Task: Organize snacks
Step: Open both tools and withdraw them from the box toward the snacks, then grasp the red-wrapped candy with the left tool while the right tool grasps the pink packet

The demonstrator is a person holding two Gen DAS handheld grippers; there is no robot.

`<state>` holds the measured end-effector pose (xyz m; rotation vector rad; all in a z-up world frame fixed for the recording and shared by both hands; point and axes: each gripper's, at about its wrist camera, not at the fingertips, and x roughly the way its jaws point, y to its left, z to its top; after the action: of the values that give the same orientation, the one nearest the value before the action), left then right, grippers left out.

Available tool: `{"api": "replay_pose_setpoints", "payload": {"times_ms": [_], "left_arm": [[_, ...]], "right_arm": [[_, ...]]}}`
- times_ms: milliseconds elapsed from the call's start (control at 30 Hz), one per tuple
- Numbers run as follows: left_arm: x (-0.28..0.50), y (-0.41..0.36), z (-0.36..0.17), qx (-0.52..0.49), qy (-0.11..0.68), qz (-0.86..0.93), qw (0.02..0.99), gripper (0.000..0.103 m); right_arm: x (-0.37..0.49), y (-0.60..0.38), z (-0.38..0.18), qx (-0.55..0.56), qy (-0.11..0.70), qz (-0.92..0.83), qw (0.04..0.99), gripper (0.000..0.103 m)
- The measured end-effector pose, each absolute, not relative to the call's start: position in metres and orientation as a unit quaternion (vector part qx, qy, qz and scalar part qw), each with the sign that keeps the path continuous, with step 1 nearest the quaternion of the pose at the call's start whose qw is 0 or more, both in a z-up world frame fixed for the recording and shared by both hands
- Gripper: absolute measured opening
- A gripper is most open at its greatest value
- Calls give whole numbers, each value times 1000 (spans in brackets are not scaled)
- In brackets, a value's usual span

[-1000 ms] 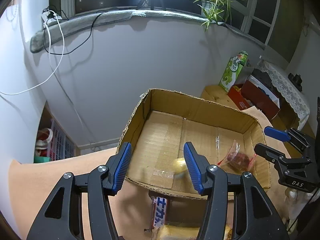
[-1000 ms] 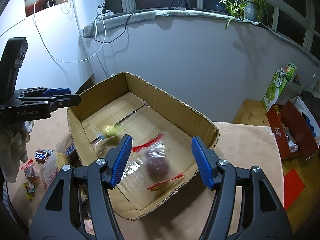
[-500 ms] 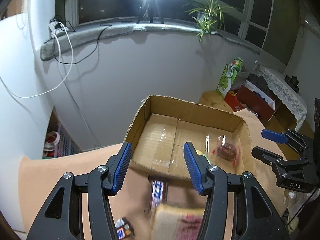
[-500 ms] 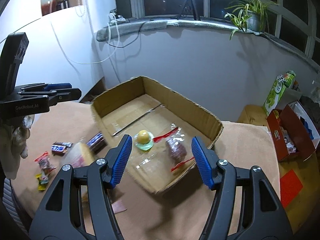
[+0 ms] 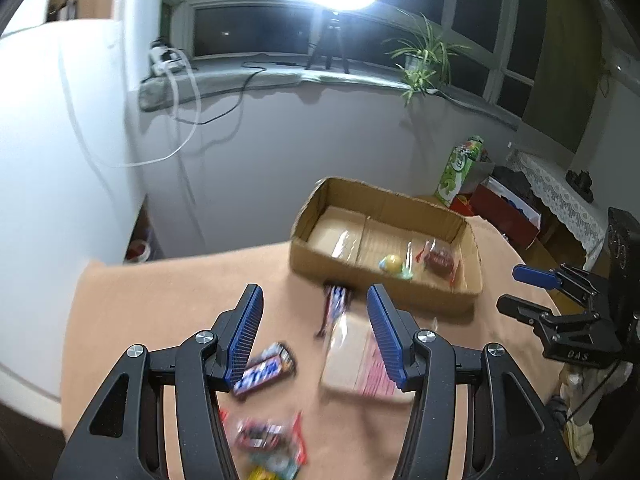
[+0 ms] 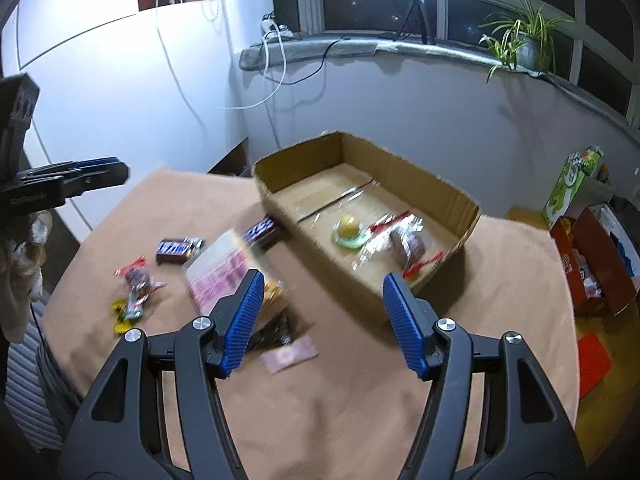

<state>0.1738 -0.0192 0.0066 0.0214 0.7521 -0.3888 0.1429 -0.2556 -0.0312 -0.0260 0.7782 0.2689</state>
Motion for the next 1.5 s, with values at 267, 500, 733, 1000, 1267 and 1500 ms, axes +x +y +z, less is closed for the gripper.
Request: {"api": "replay_pose_setpoints", "payload": {"times_ms": [267, 500, 733, 1000, 1267, 1500], "left_arm": [[121, 25, -25, -9, 380, -149, 913, 53], [90, 48, -64, -34, 407, -128, 904, 53], [86, 50, -84, -31, 416, -123, 900, 67], [95, 42, -99, -28, 426, -132, 895, 72], [112, 35, -111, -14, 438, -135, 889, 72], [129, 25, -118, 13, 446, -132, 885, 72]], "right_arm": [[114, -238, -53, -12, 401, 162, 902, 65], [105, -212, -66, -24, 413, 188, 891, 65], [100, -215, -92, -29, 439, 179, 880, 65], [126, -227, -118, -35, 459, 158, 873, 65], [147, -215, -133, -86, 461, 159, 869, 73], [157, -207, -140, -95, 464, 175, 863, 74]]}}
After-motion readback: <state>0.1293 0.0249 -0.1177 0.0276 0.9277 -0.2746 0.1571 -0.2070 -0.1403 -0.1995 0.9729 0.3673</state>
